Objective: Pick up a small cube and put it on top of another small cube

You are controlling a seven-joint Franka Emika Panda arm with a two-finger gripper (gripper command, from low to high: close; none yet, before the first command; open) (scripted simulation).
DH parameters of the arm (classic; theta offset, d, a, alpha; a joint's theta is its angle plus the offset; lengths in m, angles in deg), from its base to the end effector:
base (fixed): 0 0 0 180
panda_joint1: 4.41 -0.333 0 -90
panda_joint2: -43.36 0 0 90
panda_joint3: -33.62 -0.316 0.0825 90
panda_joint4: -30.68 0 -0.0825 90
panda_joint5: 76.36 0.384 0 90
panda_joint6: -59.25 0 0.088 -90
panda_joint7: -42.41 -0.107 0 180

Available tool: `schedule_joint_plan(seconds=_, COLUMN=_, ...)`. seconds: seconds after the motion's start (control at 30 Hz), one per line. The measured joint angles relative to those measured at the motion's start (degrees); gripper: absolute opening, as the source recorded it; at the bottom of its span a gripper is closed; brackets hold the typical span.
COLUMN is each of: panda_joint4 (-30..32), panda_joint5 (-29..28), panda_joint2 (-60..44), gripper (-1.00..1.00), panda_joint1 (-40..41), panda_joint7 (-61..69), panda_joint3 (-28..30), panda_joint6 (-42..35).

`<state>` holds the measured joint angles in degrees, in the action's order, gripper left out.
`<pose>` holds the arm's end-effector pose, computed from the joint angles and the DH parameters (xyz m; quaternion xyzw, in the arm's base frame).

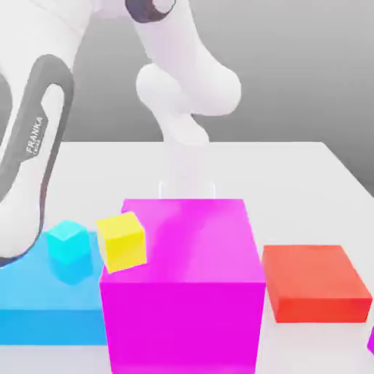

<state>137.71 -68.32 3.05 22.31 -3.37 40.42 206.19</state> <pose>0.5272 -0.3486 0.1371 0.7406 -0.6720 0.0005 0.0001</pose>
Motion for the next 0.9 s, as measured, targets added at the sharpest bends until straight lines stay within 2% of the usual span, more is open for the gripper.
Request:
schedule_joint_plan(seconds=0.2, panda_joint4=-0.2, panda_joint5=0.3, panda_joint2=-0.8, gripper=-1.0, panda_joint1=0.1, panda_joint7=0.2, panda_joint3=-0.1, panda_joint6=0.6)
schedule_joint_plan(seconds=0.37, panda_joint4=2.2, panda_joint5=-0.6, panda_joint2=6.7, gripper=-1.0, panda_joint1=-1.0, panda_joint7=-0.9, panda_joint3=1.3, panda_joint6=-4.6)
schedule_joint_plan(seconds=0.67, panda_joint4=17.9, panda_joint5=-4.8, panda_joint2=25.0, gripper=-1.0, panda_joint1=-5.9, panda_joint7=-16.7, panda_joint3=7.2, panda_joint6=-7.3)
schedule_joint_plan(seconds=0.9, panda_joint4=30.4, panda_joint5=-10.5, panda_joint2=39.9, gripper=-1.0, panda_joint1=-5.9, panda_joint7=-31.6, panda_joint3=8.4, panda_joint6=-9.2)
